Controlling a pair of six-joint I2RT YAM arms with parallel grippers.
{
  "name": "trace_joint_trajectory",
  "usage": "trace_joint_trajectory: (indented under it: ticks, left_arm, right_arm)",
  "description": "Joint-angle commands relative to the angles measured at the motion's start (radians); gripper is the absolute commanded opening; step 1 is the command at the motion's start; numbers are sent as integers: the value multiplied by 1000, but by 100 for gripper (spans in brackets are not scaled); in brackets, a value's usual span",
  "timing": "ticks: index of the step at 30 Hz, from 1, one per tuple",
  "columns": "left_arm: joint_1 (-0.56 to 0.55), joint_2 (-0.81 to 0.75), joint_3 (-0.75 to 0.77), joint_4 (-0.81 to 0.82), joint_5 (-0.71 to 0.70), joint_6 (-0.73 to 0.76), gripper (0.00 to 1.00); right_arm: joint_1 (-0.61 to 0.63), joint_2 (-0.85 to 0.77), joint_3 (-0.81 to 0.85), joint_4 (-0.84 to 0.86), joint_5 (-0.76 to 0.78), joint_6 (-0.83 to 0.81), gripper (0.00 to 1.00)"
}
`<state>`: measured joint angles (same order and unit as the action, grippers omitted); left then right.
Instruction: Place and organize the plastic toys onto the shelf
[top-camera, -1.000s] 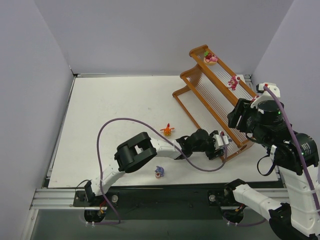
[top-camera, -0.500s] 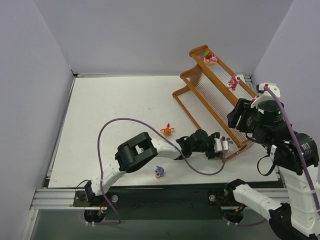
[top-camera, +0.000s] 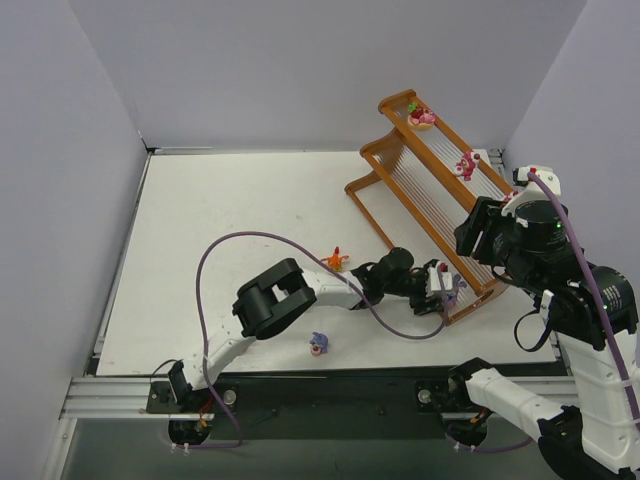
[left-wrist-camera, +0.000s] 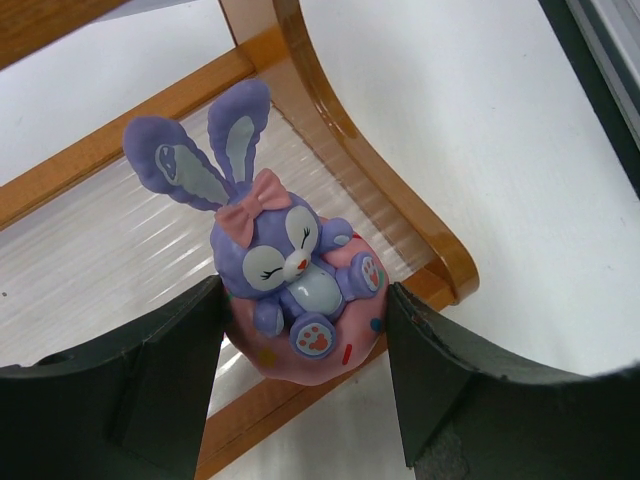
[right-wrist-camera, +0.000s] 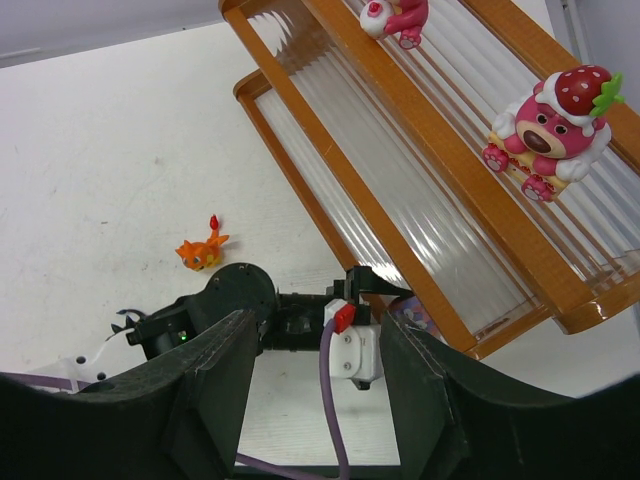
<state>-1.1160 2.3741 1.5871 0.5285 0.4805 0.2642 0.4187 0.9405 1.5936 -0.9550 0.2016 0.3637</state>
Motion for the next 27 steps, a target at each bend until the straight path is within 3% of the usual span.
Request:
trace_joint_trajectory:
  ticks: [1, 14, 27]
  left_arm:
    - [5, 28, 91, -56, -3, -26, 11]
    - [-1, 53, 132, -94, -75, -72, 19]
    - [1, 85, 241, -263, -54, -16, 30]
  right_arm:
    - [-4, 3, 9, -21, 10, -2, 52]
    - [-4, 9, 3, -8, 9, 0, 52]
    - [-4, 14, 2, 1, 13, 3, 52]
